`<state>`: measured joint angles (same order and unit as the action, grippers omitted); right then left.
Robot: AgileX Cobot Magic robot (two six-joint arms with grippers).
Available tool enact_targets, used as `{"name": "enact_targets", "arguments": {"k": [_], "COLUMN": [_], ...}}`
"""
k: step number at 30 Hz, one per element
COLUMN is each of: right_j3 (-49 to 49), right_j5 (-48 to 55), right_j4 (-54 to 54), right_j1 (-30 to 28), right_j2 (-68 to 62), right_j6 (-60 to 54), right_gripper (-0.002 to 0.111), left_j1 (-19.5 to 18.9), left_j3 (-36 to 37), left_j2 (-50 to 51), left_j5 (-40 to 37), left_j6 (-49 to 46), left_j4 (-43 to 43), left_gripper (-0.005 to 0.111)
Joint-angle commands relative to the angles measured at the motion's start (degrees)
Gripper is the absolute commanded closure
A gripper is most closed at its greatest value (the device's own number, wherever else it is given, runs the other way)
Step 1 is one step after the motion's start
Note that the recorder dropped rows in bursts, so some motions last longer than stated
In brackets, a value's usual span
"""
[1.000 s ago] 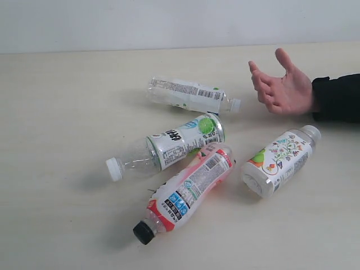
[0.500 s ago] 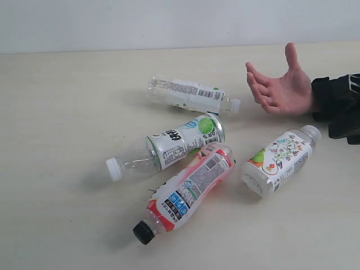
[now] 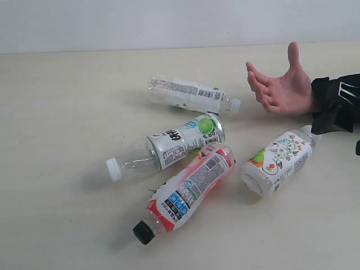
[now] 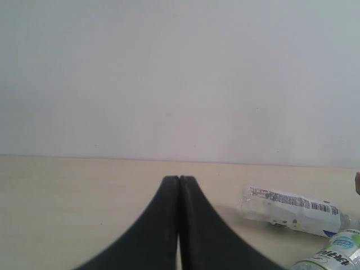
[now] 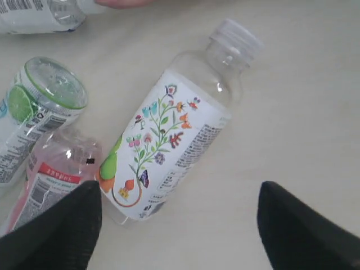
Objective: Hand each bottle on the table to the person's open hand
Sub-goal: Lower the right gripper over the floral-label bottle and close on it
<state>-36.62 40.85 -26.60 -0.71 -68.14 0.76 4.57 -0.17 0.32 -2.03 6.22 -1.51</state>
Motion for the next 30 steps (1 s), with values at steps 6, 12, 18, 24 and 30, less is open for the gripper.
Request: {"name": "enact_targets", "arguments": {"k": [6, 12, 18, 24, 30], "right_j3": [6.31, 7.16, -1.8, -9.4, -7.14], "right_j5": [-14.01, -15.68, 0.9, 9.07, 5.97], "right_j4": [-6.27, -9.88, -14.14, 5.03, -1.43], "right_j1": [0.11, 0.11, 0.11, 0.11, 10.01], "right_j2": [-0.01, -0.01, -0.01, -2.4, -10.03], "right_j6": [3.95, 2.75, -35.09, -1.4, 4.55], "right_gripper": [0.032, 0.032, 0.038, 0.038, 0.039], "left_j1": [-0.15, -0.15, -0.15, -0.15, -0.15], "left_j3": [0.17, 0.17, 0.17, 0.17, 0.17], "left_j2": [-0.32, -0.32, -0.32, -0.32, -0.32], "left_j5": [0.1, 0.1, 0.1, 0.1, 0.1], "left_j6": [-0.02, -0.02, -0.02, -0.02, -0.02], "left_j4": [-0.22, -0.22, -0.22, -0.22, -0.22], "left_gripper": [0.107, 0.107, 0.107, 0.107, 0.107]}}
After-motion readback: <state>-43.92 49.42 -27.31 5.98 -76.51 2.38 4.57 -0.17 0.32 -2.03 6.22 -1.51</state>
